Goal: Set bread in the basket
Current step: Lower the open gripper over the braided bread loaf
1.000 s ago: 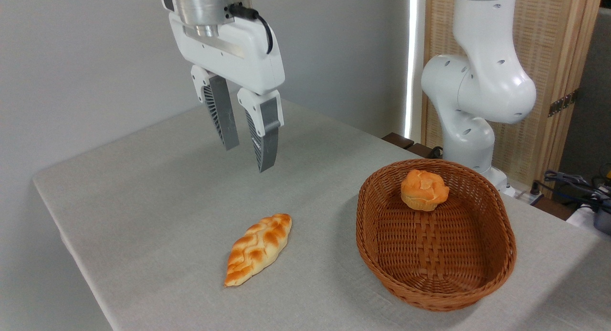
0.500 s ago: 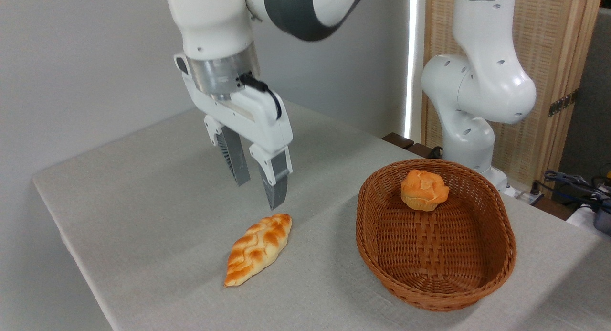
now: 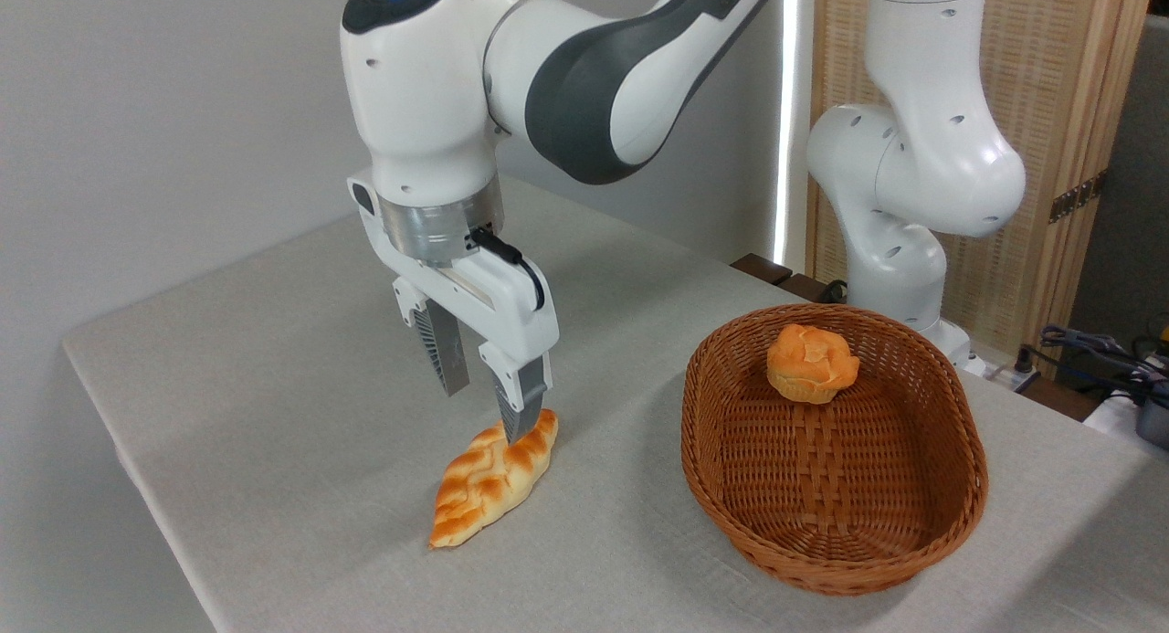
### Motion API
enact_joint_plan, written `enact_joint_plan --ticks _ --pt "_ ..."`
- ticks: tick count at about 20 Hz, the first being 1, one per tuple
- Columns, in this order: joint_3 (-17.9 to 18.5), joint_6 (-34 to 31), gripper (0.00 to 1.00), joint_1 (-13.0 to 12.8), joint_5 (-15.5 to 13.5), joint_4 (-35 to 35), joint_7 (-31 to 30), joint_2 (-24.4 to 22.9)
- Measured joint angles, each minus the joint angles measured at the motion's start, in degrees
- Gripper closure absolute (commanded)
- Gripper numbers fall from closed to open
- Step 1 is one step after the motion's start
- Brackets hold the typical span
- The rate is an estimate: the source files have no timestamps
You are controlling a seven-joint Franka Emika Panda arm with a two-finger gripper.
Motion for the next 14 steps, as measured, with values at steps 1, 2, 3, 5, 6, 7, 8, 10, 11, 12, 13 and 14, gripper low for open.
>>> enact_joint_plan --ticks 1,2,3,5,6,7,8,10,11,12,13,14 --pt "0.0 0.1 0.00 0.0 0.0 -0.1 0.0 0.1" --pt "0.0 0.1 0.00 0.0 0.0 -0.3 0.0 0.2" --pt "0.0 0.3 0.00 0.0 0.0 -0.4 0.0 0.3" --pt "-0.2 1.2 0.00 -0.1 0.0 -1.0 0.0 0.5" --pt "-0.5 1.8 0.00 -0.1 0.0 -1.5 0.0 0.6" --pt "-0.6 2.6 0.00 -0.3 0.0 -2.1 0.0 0.7" --pt "-0.7 3.6 0.00 -0.4 0.0 -2.8 0.0 0.8" --pt "-0.8 5.3 0.00 -0.6 0.0 -4.1 0.0 1.1" --pt "-0.9 5.8 0.00 -0.6 0.0 -4.5 0.0 1.2" --pt "-1.0 6.0 0.00 -0.6 0.0 -4.8 0.0 1.2" --pt "-1.1 6.0 0.00 -0.6 0.2 -4.9 0.0 1.2" --pt "-1.1 6.0 0.00 -0.6 0.7 -4.9 0.0 1.2"
